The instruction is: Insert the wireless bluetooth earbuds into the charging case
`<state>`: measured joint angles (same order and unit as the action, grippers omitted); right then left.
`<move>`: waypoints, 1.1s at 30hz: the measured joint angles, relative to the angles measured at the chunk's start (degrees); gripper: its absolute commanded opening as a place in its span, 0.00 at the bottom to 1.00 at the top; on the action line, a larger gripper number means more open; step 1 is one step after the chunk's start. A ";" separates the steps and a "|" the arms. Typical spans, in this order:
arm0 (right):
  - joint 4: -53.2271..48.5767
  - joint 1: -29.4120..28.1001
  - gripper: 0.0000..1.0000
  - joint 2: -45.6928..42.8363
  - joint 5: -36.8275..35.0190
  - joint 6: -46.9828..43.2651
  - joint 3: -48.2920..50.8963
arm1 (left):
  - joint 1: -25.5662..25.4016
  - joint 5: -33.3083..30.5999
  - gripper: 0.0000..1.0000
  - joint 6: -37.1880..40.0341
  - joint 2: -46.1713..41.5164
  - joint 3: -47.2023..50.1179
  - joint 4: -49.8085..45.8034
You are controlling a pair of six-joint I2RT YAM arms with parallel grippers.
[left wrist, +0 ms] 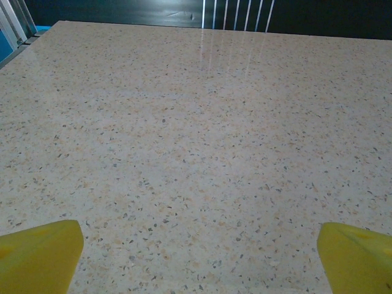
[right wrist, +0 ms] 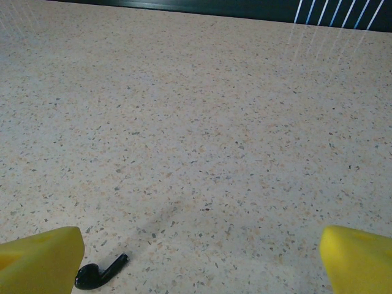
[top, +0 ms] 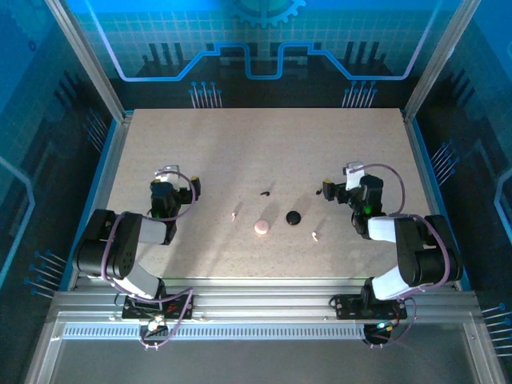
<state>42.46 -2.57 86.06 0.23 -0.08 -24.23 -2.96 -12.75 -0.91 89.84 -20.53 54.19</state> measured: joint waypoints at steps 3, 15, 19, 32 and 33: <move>0.00 0.00 1.00 0.00 0.00 0.00 0.00 | 0.76 1.42 0.99 -0.02 -0.02 0.00 -0.39; 0.00 0.00 1.00 0.00 0.02 0.02 0.00 | 1.27 2.60 0.99 -0.02 -0.02 0.00 -1.27; 0.00 0.00 1.00 0.00 0.02 0.02 0.00 | 1.27 2.60 0.99 -0.02 -0.02 0.00 -1.29; -17.22 0.02 1.00 -2.40 -0.48 1.09 -8.59 | 0.00 1.33 0.99 0.92 -6.60 -3.39 -11.63; -21.75 0.02 1.00 -3.10 -1.33 1.84 -11.69 | -0.66 0.76 0.99 1.14 -8.37 -4.74 -14.12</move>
<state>20.71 -2.55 82.96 -1.10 1.76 -35.92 -3.62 -11.99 0.23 81.47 -25.28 40.07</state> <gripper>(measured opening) 0.996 0.990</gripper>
